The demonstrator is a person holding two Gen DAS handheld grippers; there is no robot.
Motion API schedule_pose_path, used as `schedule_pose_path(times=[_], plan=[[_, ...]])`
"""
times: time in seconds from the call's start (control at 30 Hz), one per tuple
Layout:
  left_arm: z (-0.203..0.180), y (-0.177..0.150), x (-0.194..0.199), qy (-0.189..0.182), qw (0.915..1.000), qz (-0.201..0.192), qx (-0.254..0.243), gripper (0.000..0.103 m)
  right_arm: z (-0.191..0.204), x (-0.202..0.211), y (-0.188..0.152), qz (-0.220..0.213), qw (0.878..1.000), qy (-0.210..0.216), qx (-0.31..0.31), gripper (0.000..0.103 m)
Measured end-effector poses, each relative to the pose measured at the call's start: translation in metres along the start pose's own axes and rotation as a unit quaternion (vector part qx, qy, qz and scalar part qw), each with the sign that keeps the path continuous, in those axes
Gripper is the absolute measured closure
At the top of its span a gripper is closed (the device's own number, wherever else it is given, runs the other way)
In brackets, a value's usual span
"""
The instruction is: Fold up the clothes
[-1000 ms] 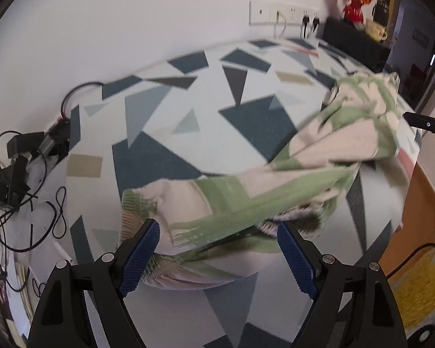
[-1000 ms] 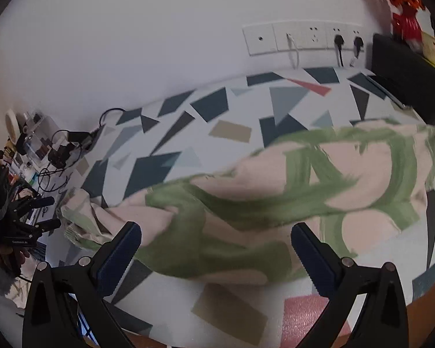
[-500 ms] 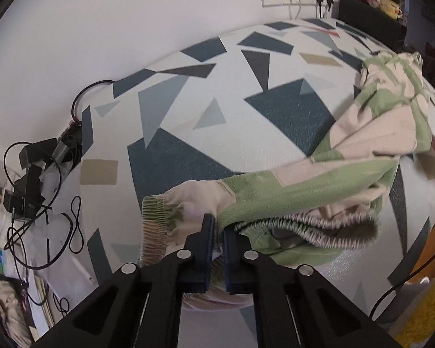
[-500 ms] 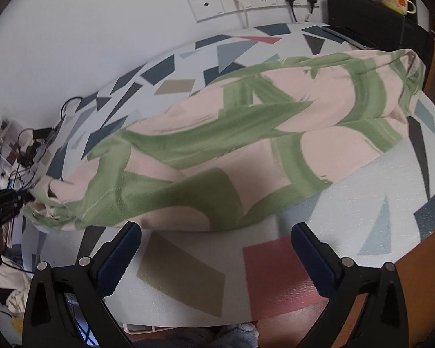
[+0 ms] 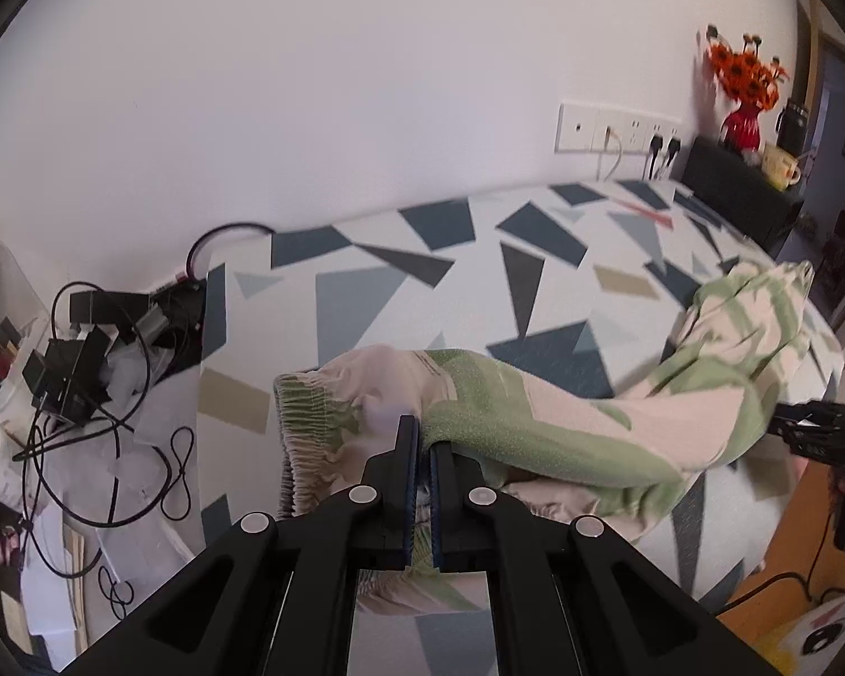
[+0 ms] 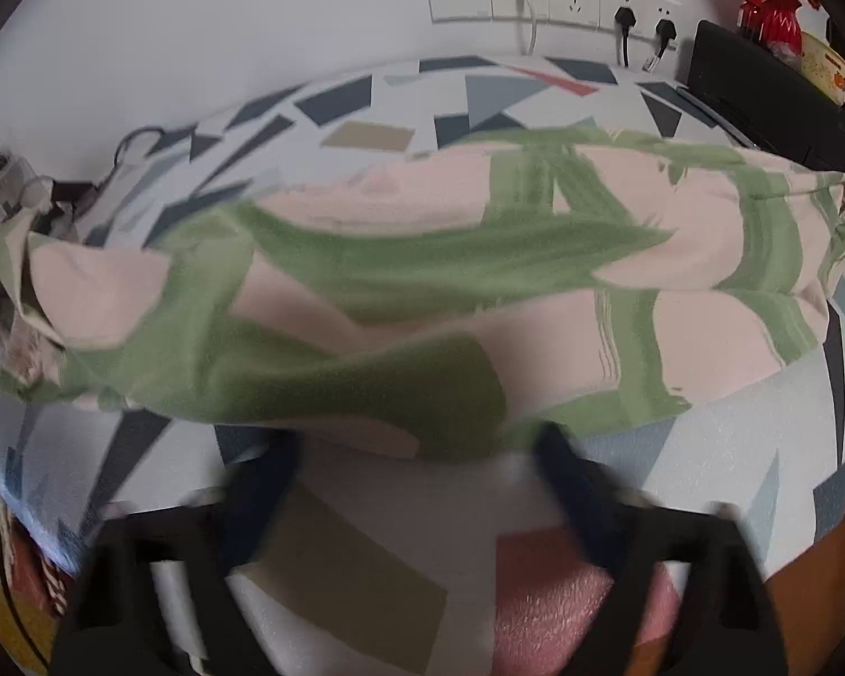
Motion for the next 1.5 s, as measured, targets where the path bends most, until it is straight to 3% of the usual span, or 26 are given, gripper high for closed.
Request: schedule_pose_path(times=[0.03, 0.13, 0.27, 0.37, 0.5, 0.53, 0.57, 0.6, 0.63, 0.77, 0.8, 0.83, 0.87, 0.9, 0.97, 1.13, 1.37, 1.5], plan=[[-0.001, 0.003, 0.006, -0.005, 0.9999, -0.008, 0.005, 0.1, -0.003, 0.006, 0.006, -0.009, 1.0, 0.012, -0.019, 0.093], [0.001, 0.01, 0.021, -0.028, 0.9987, -0.026, 0.033, 0.1, -0.007, 0.046, 0.028, -0.076, 0.995, 0.039, -0.057, 0.097], [0.007, 0.005, 0.029, -0.055, 0.9951, -0.04, 0.073, 0.1, -0.01, 0.102, 0.064, -0.157, 0.985, 0.031, -0.067, 0.1], [0.012, 0.0, 0.03, -0.064, 0.993, -0.042, 0.09, 0.1, -0.009, 0.124, 0.089, -0.175, 0.982, 0.027, -0.06, 0.1], [0.018, -0.006, 0.028, -0.07, 0.9918, -0.04, 0.099, 0.1, 0.02, 0.112, 0.083, -0.114, 0.993, -0.004, 0.041, 0.096], [0.019, -0.008, 0.028, -0.072, 0.9915, -0.04, 0.101, 0.1, 0.03, 0.104, 0.074, -0.094, 0.993, -0.019, 0.072, 0.081], [0.021, -0.009, 0.027, -0.073, 0.9912, -0.039, 0.103, 0.1, 0.038, 0.094, 0.063, -0.075, 0.992, -0.03, 0.094, 0.045], [0.022, -0.01, 0.027, -0.075, 0.9909, -0.038, 0.105, 0.1, 0.044, 0.082, 0.05, -0.065, 0.991, -0.039, 0.108, 0.031], [0.024, -0.012, 0.026, -0.076, 0.9905, -0.038, 0.108, 0.1, 0.05, 0.07, 0.036, -0.058, 0.99, -0.047, 0.119, 0.025], [0.029, -0.017, 0.024, -0.082, 0.9891, -0.036, 0.116, 0.1, 0.06, 0.017, 0.008, -0.012, 0.984, -0.092, 0.149, 0.026], [0.031, -0.019, 0.024, -0.084, 0.9888, -0.035, 0.119, 0.1, 0.056, 0.005, 0.006, -0.003, 0.985, -0.098, 0.143, 0.028], [0.031, -0.019, 0.025, -0.086, 0.9885, -0.036, 0.119, 0.1, 0.05, -0.004, 0.007, 0.004, 0.987, -0.099, 0.129, 0.053], [0.031, -0.018, 0.029, -0.088, 0.9883, -0.04, 0.118, 0.1, 0.043, -0.005, 0.011, 0.007, 0.99, -0.09, 0.104, 0.097], [0.03, -0.018, 0.032, -0.09, 0.9878, -0.044, 0.119, 0.1, 0.035, -0.005, 0.015, 0.01, 0.994, -0.079, 0.077, 0.1], [0.029, -0.017, 0.038, -0.097, 0.9863, -0.053, 0.123, 0.1, 0.022, 0.028, 0.029, -0.048, 0.997, -0.05, 0.025, 0.1], [0.028, -0.017, 0.041, -0.111, 0.9814, -0.069, 0.141, 0.1, 0.014, 0.114, 0.069, -0.156, 0.987, -0.046, 0.009, 0.101], [0.04, -0.002, 0.038, -0.094, 0.9753, -0.088, 0.179, 0.101, 0.042, 0.159, 0.141, -0.217, 0.974, -0.049, 0.05, 0.101], [0.052, 0.021, 0.033, -0.072, 0.9741, -0.098, 0.191, 0.1, 0.05, 0.152, 0.185, -0.223, 0.972, -0.036, 0.069, 0.101]])
Point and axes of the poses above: each gripper's, at about its wrist camera, not at the fingertips, and x roughly against the way its jaws point, z to its left, y to its top, the point moved 7 cm from there along -x, roughly the way its jaws point, and after that the axes turned 11 degrees about z, right-handed, at the moved point
